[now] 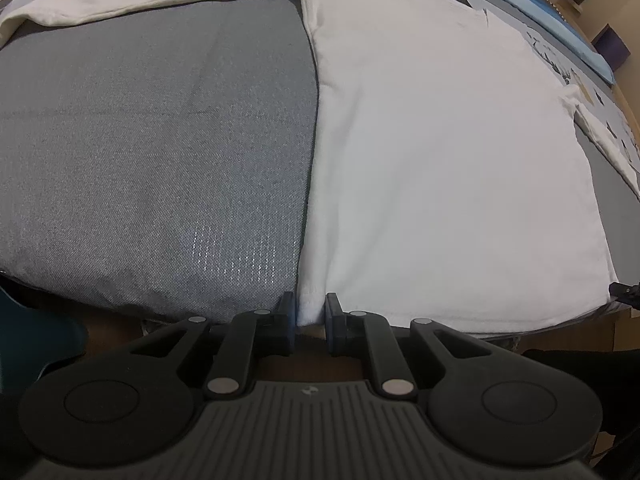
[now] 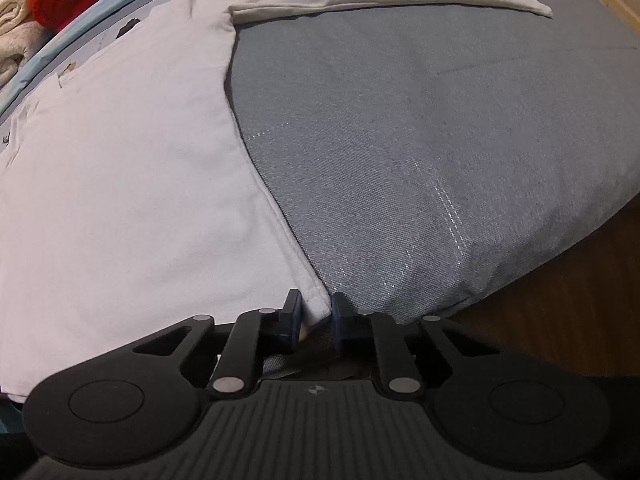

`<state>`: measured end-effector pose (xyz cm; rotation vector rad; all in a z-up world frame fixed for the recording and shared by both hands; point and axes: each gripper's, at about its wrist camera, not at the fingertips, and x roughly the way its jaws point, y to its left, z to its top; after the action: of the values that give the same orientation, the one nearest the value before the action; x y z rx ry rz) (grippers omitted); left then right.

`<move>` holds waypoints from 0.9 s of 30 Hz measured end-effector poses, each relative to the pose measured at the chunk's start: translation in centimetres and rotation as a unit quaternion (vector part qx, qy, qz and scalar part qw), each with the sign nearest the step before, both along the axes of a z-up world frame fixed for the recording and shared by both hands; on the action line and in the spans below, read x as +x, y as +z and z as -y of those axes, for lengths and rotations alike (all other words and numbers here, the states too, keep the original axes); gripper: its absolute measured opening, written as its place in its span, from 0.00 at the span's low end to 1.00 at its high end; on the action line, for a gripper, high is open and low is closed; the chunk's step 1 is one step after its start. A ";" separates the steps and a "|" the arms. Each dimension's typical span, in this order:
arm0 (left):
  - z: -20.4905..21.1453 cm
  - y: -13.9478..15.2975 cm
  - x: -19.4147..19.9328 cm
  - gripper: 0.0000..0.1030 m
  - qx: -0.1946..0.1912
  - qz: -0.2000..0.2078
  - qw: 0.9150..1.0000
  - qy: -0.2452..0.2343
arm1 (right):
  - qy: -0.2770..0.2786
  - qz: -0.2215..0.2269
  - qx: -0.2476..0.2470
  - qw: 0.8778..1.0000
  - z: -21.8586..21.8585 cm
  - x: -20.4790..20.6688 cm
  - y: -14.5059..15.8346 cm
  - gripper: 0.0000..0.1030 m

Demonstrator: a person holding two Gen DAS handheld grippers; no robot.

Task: Fold small clothes
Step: 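Release the hem and move both tools around to the shirt's collar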

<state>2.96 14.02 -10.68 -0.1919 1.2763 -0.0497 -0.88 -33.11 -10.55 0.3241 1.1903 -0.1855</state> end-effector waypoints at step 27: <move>1.9 1.1 0.2 0.36 -0.014 0.045 0.998 -0.039 | 0.039 0.014 -0.027 0.999 -1.7 0.6 0.6 0.16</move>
<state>3.21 12.12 -9.58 -0.1623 1.1936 -0.1417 -0.28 -31.37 -9.96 0.2323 1.1653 -0.1448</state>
